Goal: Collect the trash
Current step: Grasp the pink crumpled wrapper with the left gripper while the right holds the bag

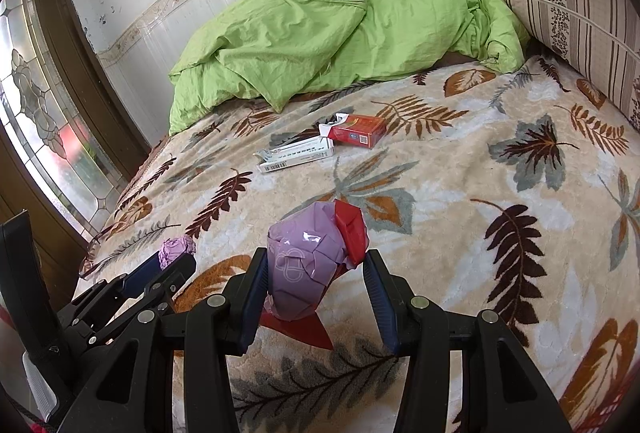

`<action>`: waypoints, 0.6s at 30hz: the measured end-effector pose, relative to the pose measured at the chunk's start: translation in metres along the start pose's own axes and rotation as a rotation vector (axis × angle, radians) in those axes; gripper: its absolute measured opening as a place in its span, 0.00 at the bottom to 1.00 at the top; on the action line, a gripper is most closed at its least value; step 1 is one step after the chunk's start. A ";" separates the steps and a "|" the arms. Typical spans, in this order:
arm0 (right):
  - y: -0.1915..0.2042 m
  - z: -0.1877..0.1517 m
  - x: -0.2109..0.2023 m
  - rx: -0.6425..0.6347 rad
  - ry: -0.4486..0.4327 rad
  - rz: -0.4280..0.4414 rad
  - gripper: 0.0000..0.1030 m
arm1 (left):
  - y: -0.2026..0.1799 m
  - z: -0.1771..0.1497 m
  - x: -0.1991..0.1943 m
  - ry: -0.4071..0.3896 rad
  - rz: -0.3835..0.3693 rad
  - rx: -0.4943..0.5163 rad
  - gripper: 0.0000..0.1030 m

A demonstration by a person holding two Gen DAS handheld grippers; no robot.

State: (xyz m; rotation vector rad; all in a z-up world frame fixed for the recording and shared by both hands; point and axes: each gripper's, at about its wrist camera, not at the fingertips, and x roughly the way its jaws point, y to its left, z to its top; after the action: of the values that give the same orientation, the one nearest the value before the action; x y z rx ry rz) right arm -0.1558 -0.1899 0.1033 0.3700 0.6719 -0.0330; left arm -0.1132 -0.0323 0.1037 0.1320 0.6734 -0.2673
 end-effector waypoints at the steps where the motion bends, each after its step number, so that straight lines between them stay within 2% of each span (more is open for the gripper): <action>1: 0.000 0.000 -0.001 0.001 0.000 0.000 0.50 | 0.000 0.000 0.000 0.000 0.000 0.000 0.27; 18: -0.002 0.001 -0.004 0.012 -0.010 0.000 0.50 | 0.001 0.003 0.005 -0.012 -0.005 0.006 0.27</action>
State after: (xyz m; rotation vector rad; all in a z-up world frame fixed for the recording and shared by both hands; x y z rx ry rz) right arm -0.1587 -0.1929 0.1059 0.3815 0.6624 -0.0391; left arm -0.1076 -0.0329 0.1027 0.1348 0.6614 -0.2747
